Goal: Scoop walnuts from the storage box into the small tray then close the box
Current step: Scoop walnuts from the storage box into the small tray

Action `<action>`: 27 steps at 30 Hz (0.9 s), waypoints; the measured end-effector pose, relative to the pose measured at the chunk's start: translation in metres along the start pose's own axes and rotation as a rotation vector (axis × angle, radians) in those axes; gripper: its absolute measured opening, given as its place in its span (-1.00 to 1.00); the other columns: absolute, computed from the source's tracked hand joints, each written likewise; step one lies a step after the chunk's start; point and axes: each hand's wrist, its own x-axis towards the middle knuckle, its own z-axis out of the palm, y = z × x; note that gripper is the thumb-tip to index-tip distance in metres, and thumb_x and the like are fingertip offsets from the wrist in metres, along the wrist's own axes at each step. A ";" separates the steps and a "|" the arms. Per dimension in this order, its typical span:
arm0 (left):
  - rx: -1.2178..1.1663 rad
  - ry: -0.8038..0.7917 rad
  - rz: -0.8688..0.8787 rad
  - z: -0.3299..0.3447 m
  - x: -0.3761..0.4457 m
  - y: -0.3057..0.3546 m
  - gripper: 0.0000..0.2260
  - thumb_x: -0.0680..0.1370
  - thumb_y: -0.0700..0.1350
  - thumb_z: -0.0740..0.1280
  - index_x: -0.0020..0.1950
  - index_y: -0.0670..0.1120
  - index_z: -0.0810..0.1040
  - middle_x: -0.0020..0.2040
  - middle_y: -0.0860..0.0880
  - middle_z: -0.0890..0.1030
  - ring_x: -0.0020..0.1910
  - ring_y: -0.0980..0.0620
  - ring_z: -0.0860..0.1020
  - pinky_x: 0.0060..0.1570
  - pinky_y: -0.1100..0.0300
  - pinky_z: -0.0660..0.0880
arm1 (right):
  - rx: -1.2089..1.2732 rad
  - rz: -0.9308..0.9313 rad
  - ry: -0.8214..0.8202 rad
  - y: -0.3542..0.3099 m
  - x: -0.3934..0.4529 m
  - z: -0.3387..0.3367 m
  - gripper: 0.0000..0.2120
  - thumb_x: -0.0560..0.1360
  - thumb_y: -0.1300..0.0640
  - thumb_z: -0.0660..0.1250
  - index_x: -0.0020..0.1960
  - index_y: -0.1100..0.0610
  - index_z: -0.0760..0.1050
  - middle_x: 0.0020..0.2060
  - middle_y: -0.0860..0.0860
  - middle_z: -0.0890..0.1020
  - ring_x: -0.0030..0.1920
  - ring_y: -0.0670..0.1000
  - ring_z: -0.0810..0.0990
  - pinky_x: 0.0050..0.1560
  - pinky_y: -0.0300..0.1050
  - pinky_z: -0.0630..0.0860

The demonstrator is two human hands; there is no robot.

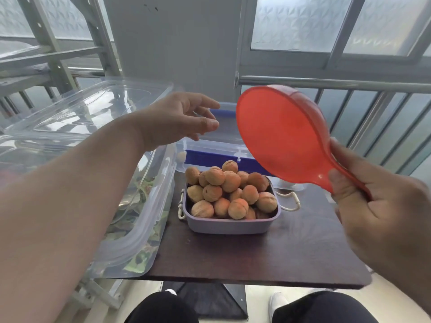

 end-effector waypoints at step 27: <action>0.363 -0.015 -0.122 -0.003 0.011 -0.015 -0.95 0.55 -0.01 0.56 -0.02 0.12 0.83 -0.11 0.24 0.77 -0.03 0.21 0.71 0.06 0.24 0.60 | -1.031 -0.140 -0.531 0.084 0.186 0.054 -0.45 0.72 0.12 0.11 0.58 -0.38 0.24 0.19 0.01 0.64 0.02 0.14 0.63 -0.26 -0.04 0.53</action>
